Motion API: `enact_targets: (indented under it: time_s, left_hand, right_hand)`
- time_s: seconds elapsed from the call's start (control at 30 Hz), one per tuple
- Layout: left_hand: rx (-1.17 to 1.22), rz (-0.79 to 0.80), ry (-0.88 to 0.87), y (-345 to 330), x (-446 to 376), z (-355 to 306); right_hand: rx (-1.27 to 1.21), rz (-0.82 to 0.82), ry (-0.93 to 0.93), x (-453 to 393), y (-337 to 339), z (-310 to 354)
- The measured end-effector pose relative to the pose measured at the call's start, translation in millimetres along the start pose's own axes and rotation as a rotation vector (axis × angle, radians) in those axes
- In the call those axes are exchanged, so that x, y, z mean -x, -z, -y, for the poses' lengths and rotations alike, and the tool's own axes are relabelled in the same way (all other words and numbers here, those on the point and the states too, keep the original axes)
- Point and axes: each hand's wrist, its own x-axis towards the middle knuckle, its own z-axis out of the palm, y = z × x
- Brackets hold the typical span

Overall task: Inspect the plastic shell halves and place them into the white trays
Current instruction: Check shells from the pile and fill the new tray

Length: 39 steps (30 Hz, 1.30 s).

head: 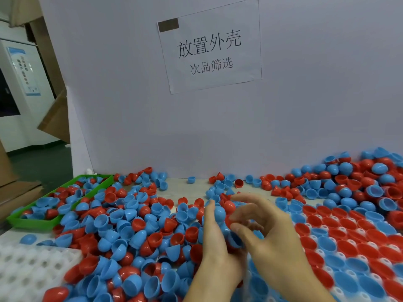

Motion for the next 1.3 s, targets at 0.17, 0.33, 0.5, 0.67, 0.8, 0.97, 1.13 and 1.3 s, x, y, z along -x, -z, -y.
enact_targets:
  time_s: [0.17, 0.33, 0.5, 0.67, 0.8, 0.97, 1.13, 1.3]
  left_hand:
    - [0.049, 0.022, -0.019, 0.7, 3.3, 0.0]
    - [0.162, 0.072, -0.027, 1.2, 2.3, -2.4]
    - [0.089, 0.196, -0.008, 1.4, 1.6, -0.8]
    - [-0.103, 0.282, 0.043, 1.2, 3.1, 1.2]
    - [-0.076, 0.338, 0.081, 0.3, 6.2, 0.9]
    - [0.014, 0.287, 0.067, 1.5, 4.7, -0.7]
    - [-0.074, 0.251, 0.062, 2.1, 3.4, -0.7]
    - [-0.213, 0.225, 0.103, 3.9, 0.2, -0.4]
  right_hand:
    - [0.106, 0.067, 0.076, 2.7, -4.2, 0.9]
    - [-0.029, -0.198, 0.122, -0.7, 1.5, -1.7]
    - [0.094, -0.199, -0.022, -11.1, 11.9, -16.4]
    - [-0.069, -0.044, -0.114, -15.4, 24.5, -21.0]
    - [-0.175, -0.156, -0.116, -16.7, 30.3, -23.8]
    - [-0.35, -0.253, -0.138, -18.0, 31.0, -26.5]
    - [-0.396, -0.223, -0.18, -17.2, 30.6, -26.1]
    - [-0.395, -0.171, -0.187, -16.9, 30.6, -27.0]
